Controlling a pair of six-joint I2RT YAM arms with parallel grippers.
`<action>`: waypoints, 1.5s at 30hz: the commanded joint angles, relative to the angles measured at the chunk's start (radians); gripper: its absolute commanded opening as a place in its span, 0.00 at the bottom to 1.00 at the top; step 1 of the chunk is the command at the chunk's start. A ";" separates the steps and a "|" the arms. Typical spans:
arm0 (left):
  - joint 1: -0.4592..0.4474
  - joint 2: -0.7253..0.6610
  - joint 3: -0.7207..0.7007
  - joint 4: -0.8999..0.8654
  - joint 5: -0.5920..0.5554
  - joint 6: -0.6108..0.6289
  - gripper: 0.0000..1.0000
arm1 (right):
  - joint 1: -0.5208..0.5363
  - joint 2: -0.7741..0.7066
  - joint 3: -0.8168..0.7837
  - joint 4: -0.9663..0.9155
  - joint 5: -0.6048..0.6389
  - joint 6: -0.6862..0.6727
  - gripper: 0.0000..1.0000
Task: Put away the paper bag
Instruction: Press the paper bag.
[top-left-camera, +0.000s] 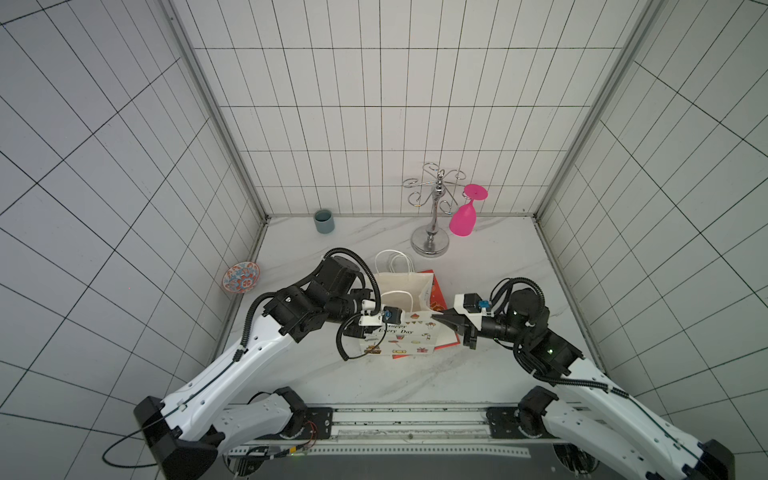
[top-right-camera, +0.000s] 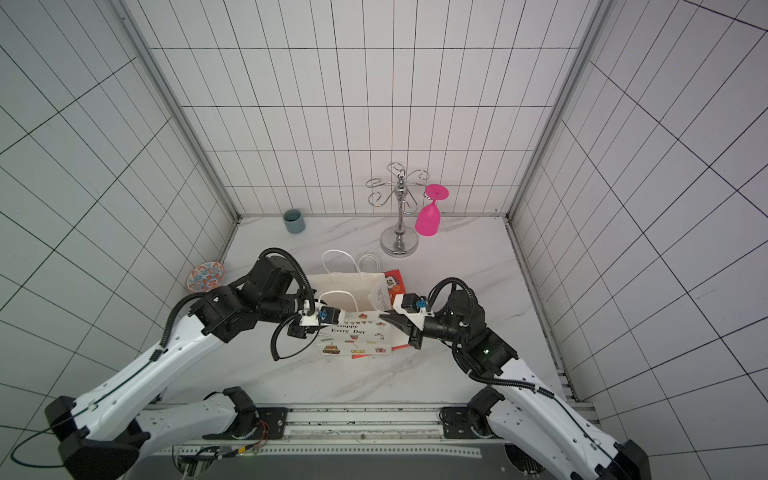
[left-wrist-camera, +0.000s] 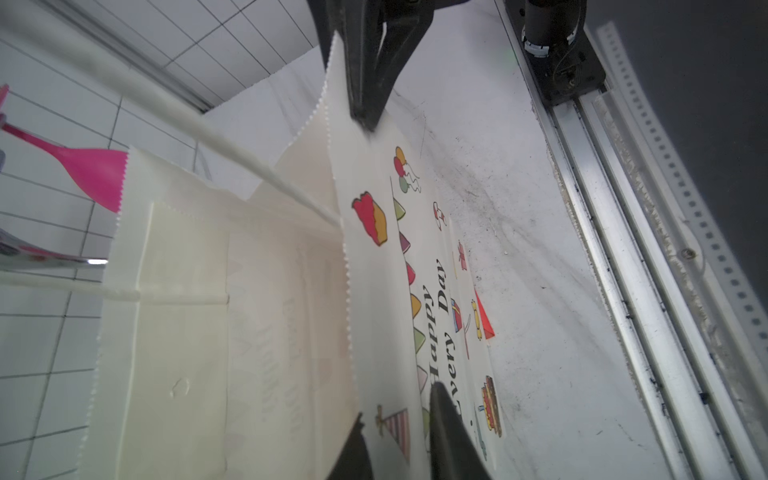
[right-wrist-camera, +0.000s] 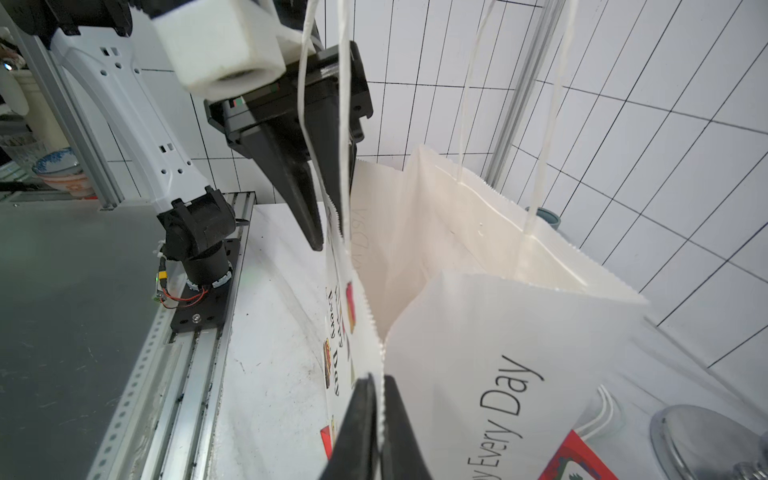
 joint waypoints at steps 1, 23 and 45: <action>-0.005 -0.028 0.010 0.035 -0.020 -0.024 0.54 | 0.006 0.009 -0.042 0.054 -0.001 -0.026 0.00; -0.013 0.165 0.612 -0.067 -0.453 -0.702 0.98 | 0.041 0.021 -0.048 0.073 0.111 -0.036 0.00; 0.175 0.265 0.582 -0.103 0.051 -0.745 0.83 | 0.041 0.007 -0.047 0.055 0.124 -0.057 0.00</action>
